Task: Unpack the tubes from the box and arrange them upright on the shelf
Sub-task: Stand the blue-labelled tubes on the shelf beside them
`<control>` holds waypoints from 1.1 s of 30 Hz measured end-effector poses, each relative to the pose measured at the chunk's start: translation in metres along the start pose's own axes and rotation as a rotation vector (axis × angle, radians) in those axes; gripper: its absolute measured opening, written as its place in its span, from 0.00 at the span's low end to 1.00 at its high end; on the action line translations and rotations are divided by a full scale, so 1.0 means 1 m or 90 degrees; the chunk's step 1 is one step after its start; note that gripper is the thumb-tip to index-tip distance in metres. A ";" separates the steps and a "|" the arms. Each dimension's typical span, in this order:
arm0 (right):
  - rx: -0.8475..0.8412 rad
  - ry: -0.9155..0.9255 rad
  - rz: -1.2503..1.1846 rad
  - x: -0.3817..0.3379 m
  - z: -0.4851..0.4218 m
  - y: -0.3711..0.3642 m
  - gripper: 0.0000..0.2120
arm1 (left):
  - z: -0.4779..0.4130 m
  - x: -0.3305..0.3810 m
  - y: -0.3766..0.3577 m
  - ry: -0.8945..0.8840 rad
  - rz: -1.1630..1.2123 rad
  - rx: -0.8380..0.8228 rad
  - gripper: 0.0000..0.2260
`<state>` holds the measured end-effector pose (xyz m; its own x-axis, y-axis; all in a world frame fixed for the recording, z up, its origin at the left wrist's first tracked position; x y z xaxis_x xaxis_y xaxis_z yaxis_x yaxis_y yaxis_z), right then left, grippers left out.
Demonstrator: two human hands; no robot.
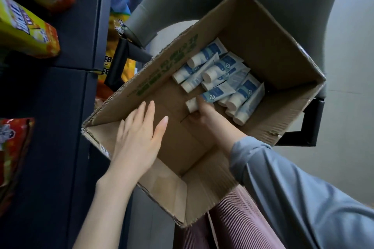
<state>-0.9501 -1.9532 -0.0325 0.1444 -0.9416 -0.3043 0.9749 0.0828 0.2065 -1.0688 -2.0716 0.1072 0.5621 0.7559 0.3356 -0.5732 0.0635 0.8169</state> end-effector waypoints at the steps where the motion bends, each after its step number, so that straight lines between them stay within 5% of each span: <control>1: -0.020 -0.003 0.008 0.003 0.006 0.000 0.08 | -0.001 -0.002 0.001 -0.002 -0.024 0.008 0.31; 5: -0.117 -0.055 0.017 0.022 0.033 0.010 0.04 | -0.005 -0.005 0.004 0.004 -0.056 0.031 0.29; 15: -0.439 0.144 0.202 0.040 0.124 0.021 0.24 | -0.018 0.023 0.004 -0.005 0.008 0.059 0.34; 22: -0.408 0.232 0.185 0.026 0.122 0.022 0.21 | -0.022 0.033 -0.010 0.067 0.512 -0.050 0.11; 30: -0.455 0.214 0.271 0.018 0.115 0.024 0.22 | -0.034 0.026 -0.002 0.103 0.651 0.003 0.13; 33: -0.370 0.198 0.268 0.005 0.097 0.035 0.23 | -0.037 0.017 0.002 0.129 0.662 0.037 0.10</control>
<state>-0.9312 -1.9869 0.0632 0.4793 -0.6654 -0.5723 0.7469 0.6517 -0.1322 -1.0830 -2.0344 0.0971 -0.3010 0.5156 0.8022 -0.6830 -0.7037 0.1960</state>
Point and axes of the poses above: each hand's wrist, its own z-axis away from the middle knuckle, its own y-axis out of the back of the hand, x = y × z, the point moved 9 cm from there along -z, towards the middle knuckle, and after that the axes turned 11 degrees about x, right-handed, at the moved point
